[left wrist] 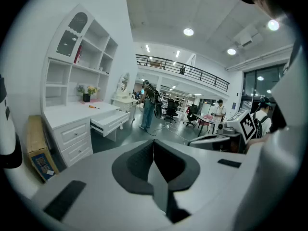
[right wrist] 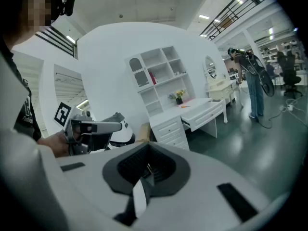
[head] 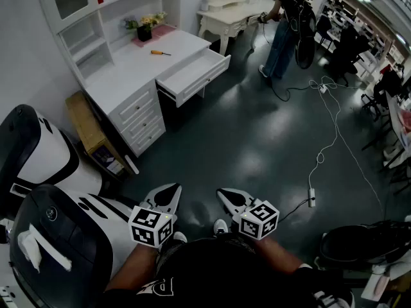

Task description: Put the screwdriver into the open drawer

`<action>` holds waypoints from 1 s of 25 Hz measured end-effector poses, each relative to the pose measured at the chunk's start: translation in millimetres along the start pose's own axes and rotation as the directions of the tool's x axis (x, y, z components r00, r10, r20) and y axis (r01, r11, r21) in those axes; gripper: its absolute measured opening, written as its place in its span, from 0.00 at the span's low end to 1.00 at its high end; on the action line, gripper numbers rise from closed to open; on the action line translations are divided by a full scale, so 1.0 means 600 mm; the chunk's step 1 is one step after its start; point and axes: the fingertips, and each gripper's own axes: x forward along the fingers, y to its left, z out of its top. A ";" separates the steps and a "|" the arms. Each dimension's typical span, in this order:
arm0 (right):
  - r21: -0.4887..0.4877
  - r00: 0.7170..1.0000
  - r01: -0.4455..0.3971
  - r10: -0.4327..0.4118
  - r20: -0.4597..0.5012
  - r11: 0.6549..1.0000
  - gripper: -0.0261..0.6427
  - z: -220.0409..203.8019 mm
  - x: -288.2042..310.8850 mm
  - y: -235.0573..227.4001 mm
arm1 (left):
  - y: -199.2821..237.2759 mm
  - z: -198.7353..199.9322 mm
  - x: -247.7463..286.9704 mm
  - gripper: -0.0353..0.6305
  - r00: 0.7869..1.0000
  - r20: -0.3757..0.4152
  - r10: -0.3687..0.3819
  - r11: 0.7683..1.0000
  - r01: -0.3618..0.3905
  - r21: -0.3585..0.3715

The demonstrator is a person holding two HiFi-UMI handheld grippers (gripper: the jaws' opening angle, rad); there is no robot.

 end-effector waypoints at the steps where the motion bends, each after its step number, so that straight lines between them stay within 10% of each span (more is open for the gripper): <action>1: 0.000 1.000 -0.002 0.002 0.001 1.000 0.05 0.000 -0.001 -0.001 | -0.001 0.000 0.002 0.08 1.000 0.000 -0.001 1.000 0.001 0.000; 9: 0.004 1.000 -0.007 0.007 0.009 1.000 0.05 0.001 -0.008 -0.013 | -0.018 0.005 0.019 0.08 1.000 0.001 -0.020 1.000 0.020 0.000; 15: 0.030 0.999 -0.017 0.016 0.036 0.999 0.05 0.013 -0.017 -0.026 | -0.019 0.007 0.031 0.08 0.999 0.014 -0.042 0.988 0.044 -0.151; 25: -0.028 0.998 -0.053 0.054 0.029 0.998 0.05 0.017 -0.022 -0.053 | -0.050 -0.010 0.056 0.08 0.999 -0.037 0.012 0.998 -0.014 -0.062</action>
